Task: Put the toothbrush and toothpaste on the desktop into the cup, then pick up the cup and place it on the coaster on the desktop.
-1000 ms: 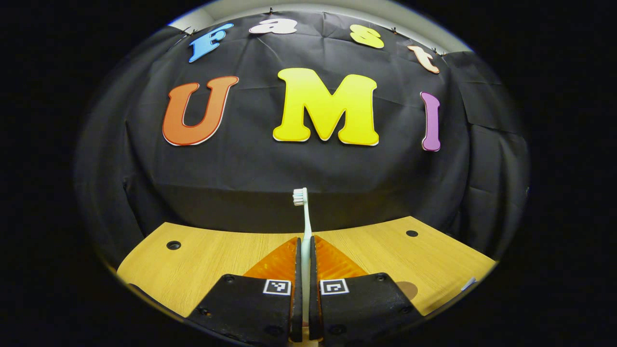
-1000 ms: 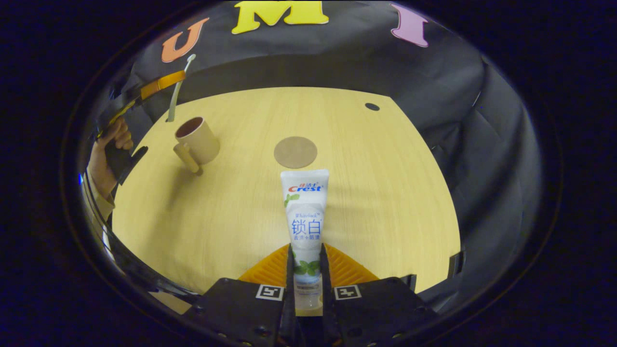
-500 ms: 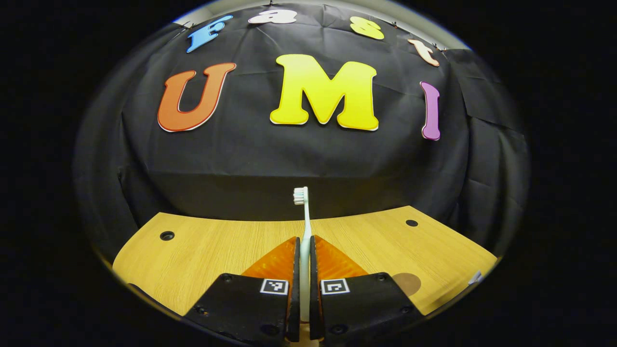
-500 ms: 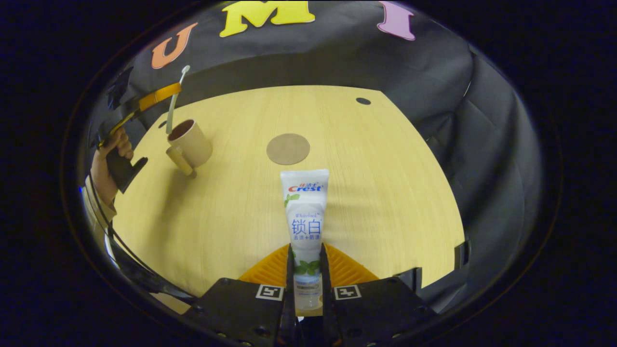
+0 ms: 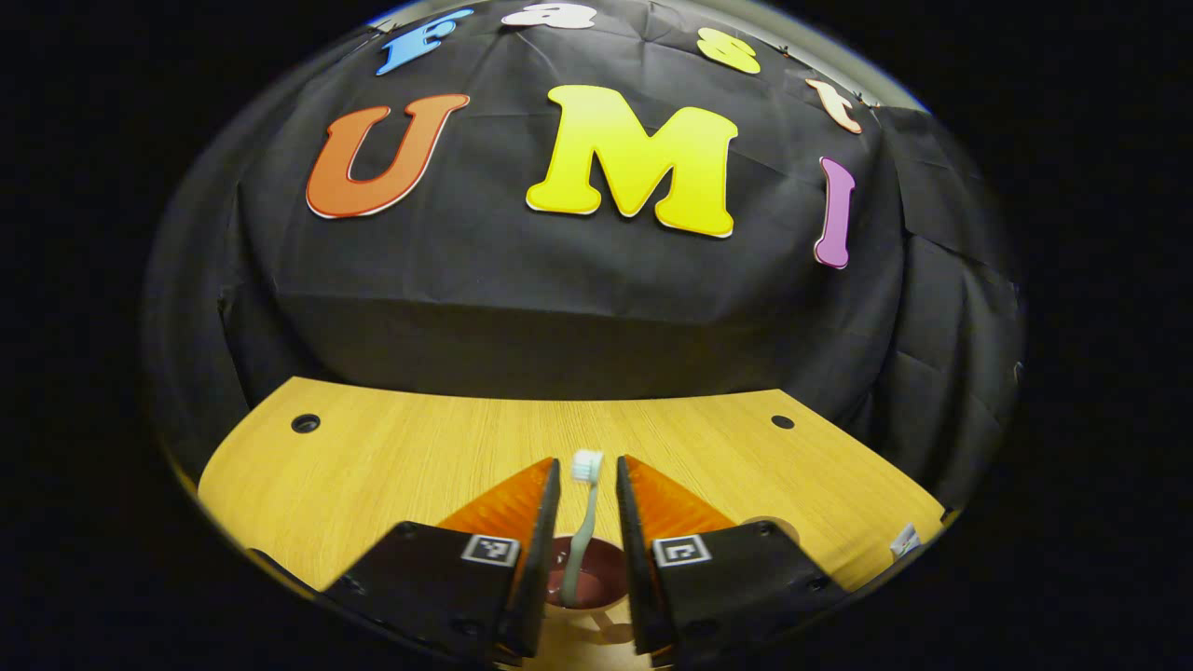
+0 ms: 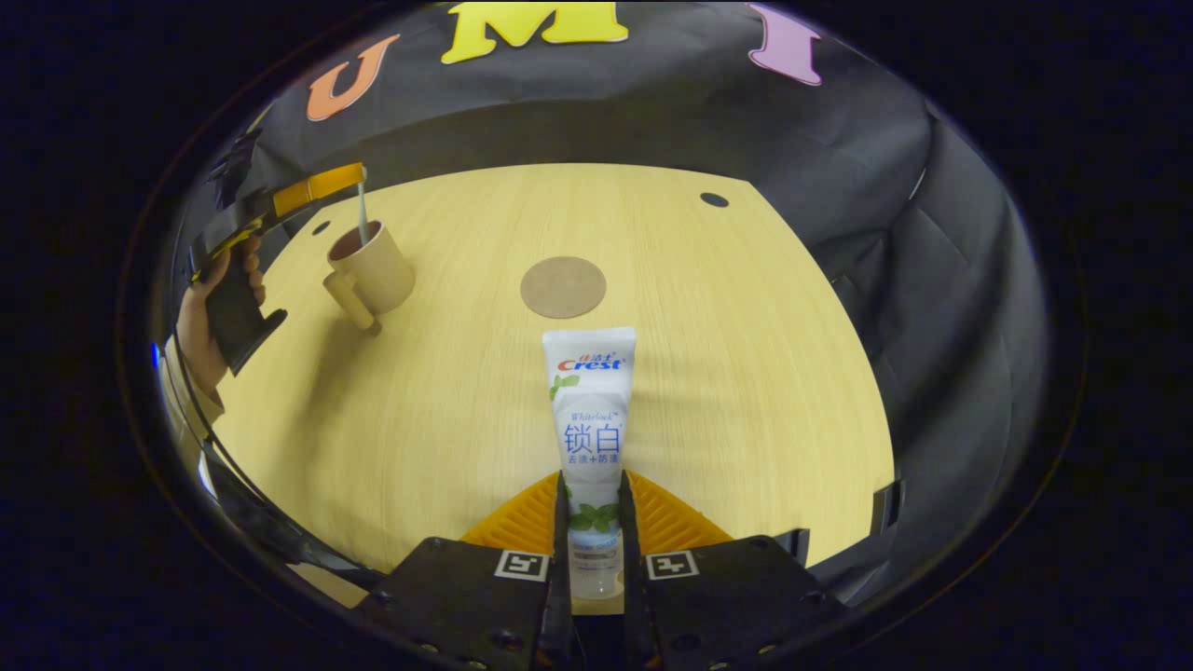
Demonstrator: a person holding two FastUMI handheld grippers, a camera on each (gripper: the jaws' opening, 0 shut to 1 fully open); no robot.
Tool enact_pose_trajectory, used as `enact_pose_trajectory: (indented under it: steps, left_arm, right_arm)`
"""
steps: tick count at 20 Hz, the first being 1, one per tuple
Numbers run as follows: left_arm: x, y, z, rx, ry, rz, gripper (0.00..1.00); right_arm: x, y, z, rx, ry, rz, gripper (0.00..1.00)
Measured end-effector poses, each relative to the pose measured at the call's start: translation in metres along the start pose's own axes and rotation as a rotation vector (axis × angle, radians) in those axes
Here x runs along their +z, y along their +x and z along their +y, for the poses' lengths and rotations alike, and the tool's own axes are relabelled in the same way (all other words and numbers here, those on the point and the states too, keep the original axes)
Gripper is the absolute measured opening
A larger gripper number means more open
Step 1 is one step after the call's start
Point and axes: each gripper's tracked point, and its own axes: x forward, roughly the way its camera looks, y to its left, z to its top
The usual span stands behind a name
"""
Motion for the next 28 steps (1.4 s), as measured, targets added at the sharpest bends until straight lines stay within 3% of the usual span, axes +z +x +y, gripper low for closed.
enact_pose_trajectory:
  steps: [1, 5, 6, 8, 14, 18, 22, 28]
  left_arm:
    - [-0.003, -0.004, 0.005, 0.012, -0.019, 0.006, 0.49]
    - [0.002, -0.034, 0.017, 0.058, -0.068, -0.012, 0.70]
    - [0.004, -0.043, 0.020, 0.071, -0.066, -0.018, 0.83]
    - [0.013, -0.064, 0.030, 0.109, -0.049, -0.050, 0.90]
    - [0.022, -0.133, 0.054, 0.215, -0.062, -0.052, 0.90]
    - [0.025, -0.169, 0.069, 0.278, -0.061, -0.047, 0.90]
    - [0.023, -0.190, 0.084, 0.325, -0.056, -0.040, 0.90]
    - [0.010, -0.197, 0.076, 0.305, -0.080, 0.014, 0.90]
  right_arm:
    - [0.003, -0.002, 0.000, 0.004, -0.009, -0.008, 0.23]
    - [0.034, -0.004, 0.020, 0.053, -0.042, -0.055, 0.23]
    - [0.046, -0.006, 0.028, 0.069, -0.051, -0.078, 0.23]
    - [0.075, -0.010, 0.046, 0.104, -0.063, -0.133, 0.23]
    - [0.170, -0.028, 0.131, 0.270, -0.076, -0.328, 0.24]
    - [0.210, -0.033, 0.197, 0.389, -0.118, -0.413, 0.26]
    - [0.226, -0.024, 0.237, 0.425, -0.158, -0.458, 0.25]
    - [0.240, 0.003, 0.269, 0.442, -0.142, -0.444, 0.27]
